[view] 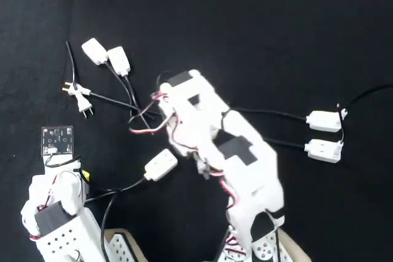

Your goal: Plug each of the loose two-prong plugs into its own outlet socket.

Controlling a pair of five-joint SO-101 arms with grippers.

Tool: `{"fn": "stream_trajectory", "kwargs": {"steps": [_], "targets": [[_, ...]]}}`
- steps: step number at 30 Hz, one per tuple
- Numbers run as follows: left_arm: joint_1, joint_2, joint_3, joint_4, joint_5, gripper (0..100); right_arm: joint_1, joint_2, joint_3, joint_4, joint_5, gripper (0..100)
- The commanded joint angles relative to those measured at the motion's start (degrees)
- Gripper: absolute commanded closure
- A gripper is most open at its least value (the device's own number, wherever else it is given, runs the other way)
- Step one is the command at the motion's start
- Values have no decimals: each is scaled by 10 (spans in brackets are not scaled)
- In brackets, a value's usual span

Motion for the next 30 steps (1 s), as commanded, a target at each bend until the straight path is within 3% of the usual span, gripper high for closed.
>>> {"fn": "stream_trajectory", "kwargs": {"steps": [1, 8, 14, 30], "targets": [[-11, -4, -4, 4, -5, 780, -47, 39, -22, 29, 5, 985], [-14, -4, -4, 4, -5, 780, -31, 134, -92, 85, 5, 803], [-14, -4, -4, 4, -5, 780, -31, 169, -138, 90, 3, 980], [-13, -4, -4, 4, -5, 780, -30, 149, -137, 91, -20, 987]]}}
